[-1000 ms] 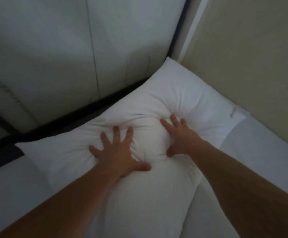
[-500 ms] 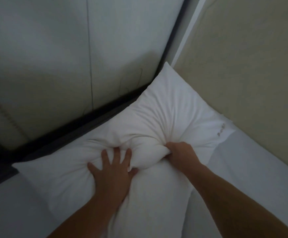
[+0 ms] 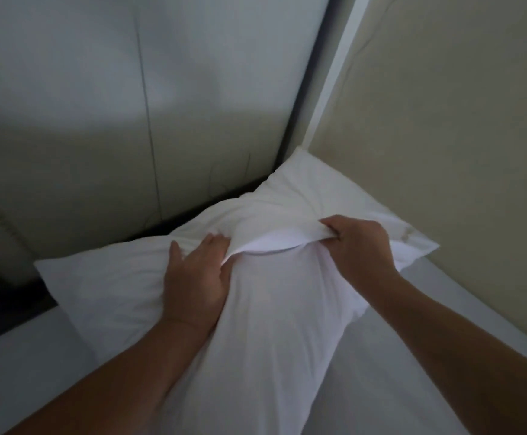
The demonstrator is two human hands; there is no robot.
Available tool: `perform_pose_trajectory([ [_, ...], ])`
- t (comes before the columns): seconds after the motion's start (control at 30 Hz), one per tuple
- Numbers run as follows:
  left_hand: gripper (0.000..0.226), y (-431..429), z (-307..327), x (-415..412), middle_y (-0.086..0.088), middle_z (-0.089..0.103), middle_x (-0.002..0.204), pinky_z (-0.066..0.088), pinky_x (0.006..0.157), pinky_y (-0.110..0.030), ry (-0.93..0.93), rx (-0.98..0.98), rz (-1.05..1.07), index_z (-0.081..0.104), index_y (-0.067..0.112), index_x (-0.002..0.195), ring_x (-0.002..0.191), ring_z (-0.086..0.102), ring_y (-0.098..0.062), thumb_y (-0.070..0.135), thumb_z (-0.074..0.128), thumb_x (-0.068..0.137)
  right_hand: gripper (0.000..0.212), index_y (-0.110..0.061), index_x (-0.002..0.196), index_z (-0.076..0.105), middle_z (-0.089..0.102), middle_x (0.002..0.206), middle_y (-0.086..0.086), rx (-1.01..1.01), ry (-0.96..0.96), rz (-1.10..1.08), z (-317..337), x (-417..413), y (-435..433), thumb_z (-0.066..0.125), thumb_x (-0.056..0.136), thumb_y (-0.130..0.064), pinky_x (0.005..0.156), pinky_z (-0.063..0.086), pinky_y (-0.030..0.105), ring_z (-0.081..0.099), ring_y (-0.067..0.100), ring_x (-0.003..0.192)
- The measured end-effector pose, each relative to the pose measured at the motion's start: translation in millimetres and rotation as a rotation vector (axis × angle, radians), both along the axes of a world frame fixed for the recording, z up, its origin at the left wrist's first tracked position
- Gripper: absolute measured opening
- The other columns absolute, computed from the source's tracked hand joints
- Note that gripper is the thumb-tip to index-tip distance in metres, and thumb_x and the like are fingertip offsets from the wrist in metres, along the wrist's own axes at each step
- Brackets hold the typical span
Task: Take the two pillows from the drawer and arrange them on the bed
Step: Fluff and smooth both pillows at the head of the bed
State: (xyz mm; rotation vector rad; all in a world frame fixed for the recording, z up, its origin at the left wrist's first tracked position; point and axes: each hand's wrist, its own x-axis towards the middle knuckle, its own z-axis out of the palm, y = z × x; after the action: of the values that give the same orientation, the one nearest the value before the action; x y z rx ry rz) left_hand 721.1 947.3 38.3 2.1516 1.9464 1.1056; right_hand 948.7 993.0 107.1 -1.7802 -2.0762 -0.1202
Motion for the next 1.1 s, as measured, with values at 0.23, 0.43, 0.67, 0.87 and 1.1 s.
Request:
perform_pose_trajectory([
  [0.23, 0.074, -23.1, -98.7, 20.3, -0.003, 0.005, 0.161, 0.001, 0.109, -0.068, 0.317, -0.492, 0.006, 0.002, 0.019, 0.149, 0.147, 0.005, -0.023, 0.060, -0.001, 0.087, 0.053, -0.026, 0.125, 0.061, 0.061, 0.132, 0.001, -0.520, 0.129, -0.029, -40.5, 46.0, 24.3, 0.059, 0.083, -0.058, 0.099, 0.038, 0.031, 0.054, 0.022, 0.122],
  [0.43, 0.083, -19.3, -114.0, 13.8, -0.005, -0.011, 0.160, 0.003, 0.110, -0.069, 0.282, -0.469, -0.022, -0.015, 0.026, 0.147, 0.146, -0.010, -0.025, 0.074, 0.001, 0.082, 0.069, -0.040, 0.149, 0.014, 0.002, 0.162, -0.007, -0.456, -0.031, -0.051, -86.1, 43.5, 84.1, 0.031, 0.089, -0.068, 0.116, 0.011, 0.058, 0.001, 0.023, 0.148],
  [0.67, 0.084, -4.5, -133.6, 12.3, -0.004, -0.016, 0.159, -0.007, 0.110, -0.066, 0.311, -0.475, 0.021, -0.029, 0.032, 0.140, 0.145, -0.016, -0.023, 0.081, -0.002, 0.077, 0.070, -0.045, 0.148, 0.005, -0.003, 0.162, -0.013, -0.627, -0.137, -0.166, -133.1, 31.9, 99.1, 0.019, 0.085, -0.073, 0.110, 0.007, 0.067, -0.005, 0.024, 0.148],
  [0.87, 0.086, -23.3, -116.8, 8.0, -0.005, -0.015, 0.159, -0.016, 0.109, -0.062, 0.341, -0.569, 0.021, -0.029, 0.031, 0.137, 0.145, -0.017, -0.023, 0.083, -0.007, 0.072, 0.065, -0.041, 0.149, 0.006, -0.003, 0.163, -0.007, -0.520, -0.142, -0.073, -113.9, -1.4, 37.4, 0.021, 0.090, -0.065, 0.113, 0.009, 0.060, -0.004, 0.030, 0.147],
  [1.1, 0.101, -93.8, -68.2, -24.1, -0.006, -0.033, 0.152, -0.013, 0.104, -0.069, 0.406, -0.878, 0.005, -0.031, 0.032, 0.136, 0.141, -0.027, -0.027, 0.091, -0.008, 0.058, 0.071, -0.035, 0.151, 0.002, -0.006, 0.162, -0.003, -0.640, -0.152, -0.144, -87.5, -2.0, -32.8, 0.020, 0.090, -0.068, 0.117, 0.002, 0.053, -0.006, 0.026, 0.148],
])
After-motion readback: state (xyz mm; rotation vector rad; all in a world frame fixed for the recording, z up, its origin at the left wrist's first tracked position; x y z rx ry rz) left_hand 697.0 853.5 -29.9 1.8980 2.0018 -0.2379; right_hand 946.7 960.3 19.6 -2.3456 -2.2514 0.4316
